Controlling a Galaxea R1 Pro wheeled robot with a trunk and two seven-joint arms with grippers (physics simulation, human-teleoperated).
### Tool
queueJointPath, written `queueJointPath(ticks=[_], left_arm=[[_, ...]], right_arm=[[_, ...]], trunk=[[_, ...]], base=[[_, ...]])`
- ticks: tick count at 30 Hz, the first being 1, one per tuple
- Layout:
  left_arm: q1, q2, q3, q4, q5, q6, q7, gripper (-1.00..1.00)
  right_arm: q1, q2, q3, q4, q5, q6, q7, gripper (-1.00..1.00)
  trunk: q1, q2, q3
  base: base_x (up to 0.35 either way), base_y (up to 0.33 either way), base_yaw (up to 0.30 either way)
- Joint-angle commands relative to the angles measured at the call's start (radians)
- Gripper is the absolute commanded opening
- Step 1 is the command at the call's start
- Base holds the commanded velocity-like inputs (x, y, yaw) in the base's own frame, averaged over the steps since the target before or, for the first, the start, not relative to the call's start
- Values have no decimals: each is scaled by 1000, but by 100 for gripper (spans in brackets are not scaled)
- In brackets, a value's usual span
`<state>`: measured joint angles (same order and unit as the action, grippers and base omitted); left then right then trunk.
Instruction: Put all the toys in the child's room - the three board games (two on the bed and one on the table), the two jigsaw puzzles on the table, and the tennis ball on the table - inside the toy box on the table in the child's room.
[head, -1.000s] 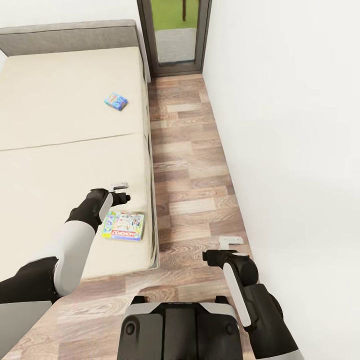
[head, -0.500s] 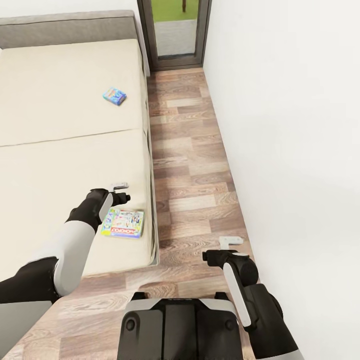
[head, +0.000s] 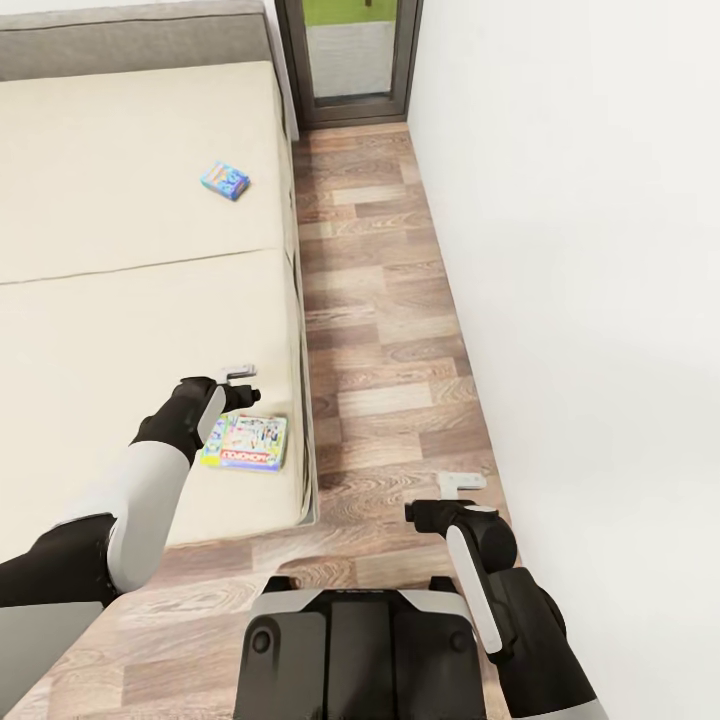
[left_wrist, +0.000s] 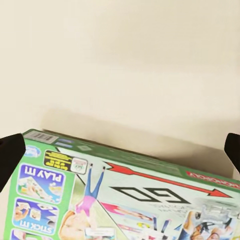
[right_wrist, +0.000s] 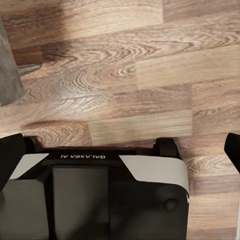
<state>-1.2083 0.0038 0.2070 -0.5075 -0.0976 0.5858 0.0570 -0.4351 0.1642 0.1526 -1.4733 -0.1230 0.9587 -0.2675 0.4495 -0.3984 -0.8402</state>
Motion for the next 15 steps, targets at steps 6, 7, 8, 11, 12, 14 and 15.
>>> queueJointPath(ticks=[6, 7, 8, 11, 12, 14, 15], left_arm=[[0, -1, 5, -3, -10, 5, -3, 100], [0, -1, 5, -4, -10, 4, -3, 100], [-1, -1, 5, -4, -10, 4, -3, 100], [-10, -1, 5, -4, -10, 5, -3, 100], [-14, -1, 4, -5, -10, 5, -3, 100], [-22, 0, 4, -5, -11, 5, -3, 100], [-26, 0, 4, -5, -11, 5, -3, 100]], right_arm=[[-1, 0, 1, -1, -10, 3, -10, 100], [-1, 0, 1, -1, -10, 3, -10, 100], [-1, 0, 1, -1, -10, 3, -10, 100], [-1, 0, 1, 0, -10, 3, -10, 100], [-1, 0, 1, 0, -10, 3, -10, 100], [-1, 0, 1, 0, -10, 3, -10, 100], [-1, 0, 1, 0, -10, 3, -10, 100]], trunk=[[1, -2, -11], [1, -2, -13], [1, -2, -14], [1, -2, -19], [1, -2, -21], [1, -2, -24], [1, -2, -26]], base=[[0, 0, 0], [0, 0, 0], [0, 0, 0], [0, 0, 0], [0, 0, 0], [0, 0, 0], [0, 0, 0]])
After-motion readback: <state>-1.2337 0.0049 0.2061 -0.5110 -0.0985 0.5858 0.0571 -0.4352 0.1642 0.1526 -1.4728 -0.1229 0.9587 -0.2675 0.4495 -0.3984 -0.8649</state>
